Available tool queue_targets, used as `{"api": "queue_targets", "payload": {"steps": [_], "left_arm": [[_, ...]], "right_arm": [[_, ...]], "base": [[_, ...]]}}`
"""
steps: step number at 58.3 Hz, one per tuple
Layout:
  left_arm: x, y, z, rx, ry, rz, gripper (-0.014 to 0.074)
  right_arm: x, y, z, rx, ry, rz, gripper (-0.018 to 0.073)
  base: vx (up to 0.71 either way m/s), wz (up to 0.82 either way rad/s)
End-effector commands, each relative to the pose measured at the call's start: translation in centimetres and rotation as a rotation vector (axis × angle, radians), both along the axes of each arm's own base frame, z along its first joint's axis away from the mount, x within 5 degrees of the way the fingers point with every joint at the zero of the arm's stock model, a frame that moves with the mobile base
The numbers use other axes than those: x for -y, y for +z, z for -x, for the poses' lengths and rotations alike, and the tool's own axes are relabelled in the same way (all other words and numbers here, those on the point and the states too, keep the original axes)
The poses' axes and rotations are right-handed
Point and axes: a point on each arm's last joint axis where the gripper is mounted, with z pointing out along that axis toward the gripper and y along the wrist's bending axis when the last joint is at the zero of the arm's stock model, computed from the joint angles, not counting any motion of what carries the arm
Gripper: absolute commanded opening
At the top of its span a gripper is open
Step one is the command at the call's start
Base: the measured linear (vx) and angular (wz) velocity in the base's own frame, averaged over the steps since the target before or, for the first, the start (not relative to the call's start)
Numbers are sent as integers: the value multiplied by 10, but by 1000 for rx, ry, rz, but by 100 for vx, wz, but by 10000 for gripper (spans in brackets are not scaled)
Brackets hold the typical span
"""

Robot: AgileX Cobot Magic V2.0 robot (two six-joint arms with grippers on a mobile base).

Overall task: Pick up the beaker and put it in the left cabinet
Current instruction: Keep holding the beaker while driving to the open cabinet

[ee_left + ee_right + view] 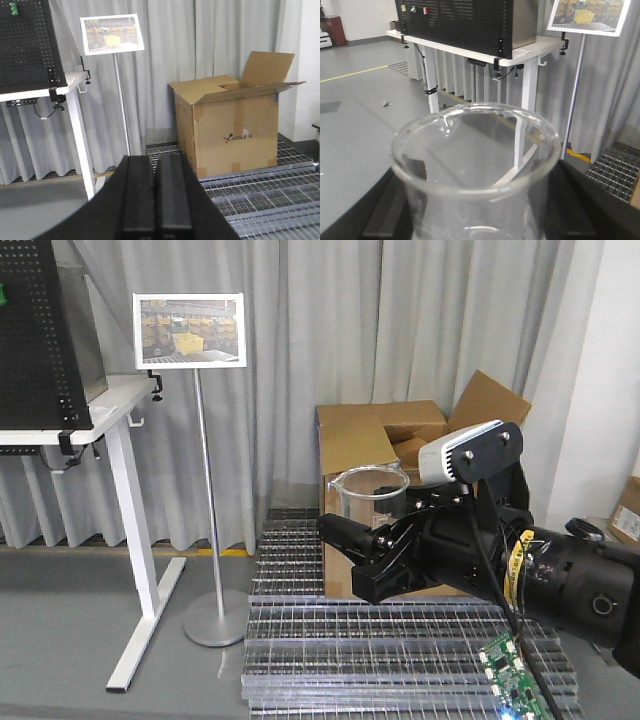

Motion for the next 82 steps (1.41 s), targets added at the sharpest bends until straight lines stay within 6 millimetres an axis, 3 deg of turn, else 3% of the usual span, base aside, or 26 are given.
{"api": "queue_targets", "payload": {"steps": [1,39,82], "left_arm": [[0,3,1,84,1,22,1],[0,3,1,84,1,22,1],[0,3,1,84,1,22,1]], "right_arm": [[2,24,7,61,17,-54,134],[1,20,5,52,16,-50,134],[0,18,3,46,16,-48,134]], "base": [[54,1],[40,-17],[19,-68]]}}
